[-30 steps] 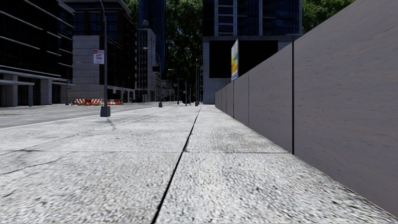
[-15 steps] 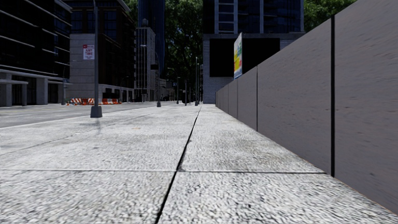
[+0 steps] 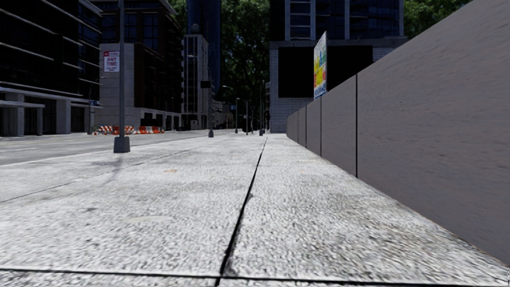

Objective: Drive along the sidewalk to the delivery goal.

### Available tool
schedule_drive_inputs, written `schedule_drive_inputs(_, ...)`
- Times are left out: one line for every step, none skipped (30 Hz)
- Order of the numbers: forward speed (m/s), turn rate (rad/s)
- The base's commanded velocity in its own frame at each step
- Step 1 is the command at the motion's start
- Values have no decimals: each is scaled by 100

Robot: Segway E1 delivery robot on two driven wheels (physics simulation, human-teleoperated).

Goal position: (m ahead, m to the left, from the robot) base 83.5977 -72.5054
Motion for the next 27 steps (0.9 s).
schedule_drive_inputs(173, 0)
schedule_drive_inputs(173, 0)
schedule_drive_inputs(173, 0)
schedule_drive_inputs(173, 0)
schedule_drive_inputs(173, 0)
schedule_drive_inputs(173, 0)
schedule_drive_inputs(173, 0)
schedule_drive_inputs(173, 0)
schedule_drive_inputs(173, 0)
schedule_drive_inputs(173, 0)
schedule_drive_inputs(173, 0)
schedule_drive_inputs(173, 0)
schedule_drive_inputs(174, 0)
schedule_drive_inputs(174, 0)
schedule_drive_inputs(182, 0)
schedule_drive_inputs(189, 0)
schedule_drive_inputs(191, 0)
schedule_drive_inputs(192, 0)
schedule_drive_inputs(192, 0)
schedule_drive_inputs(192, 0)
schedule_drive_inputs(193, 0)
schedule_drive_inputs(193, 0)
schedule_drive_inputs(193, 0)
schedule_drive_inputs(193, 0)
schedule_drive_inputs(193, 0)
schedule_drive_inputs(193, 0)
schedule_drive_inputs(193, 0)
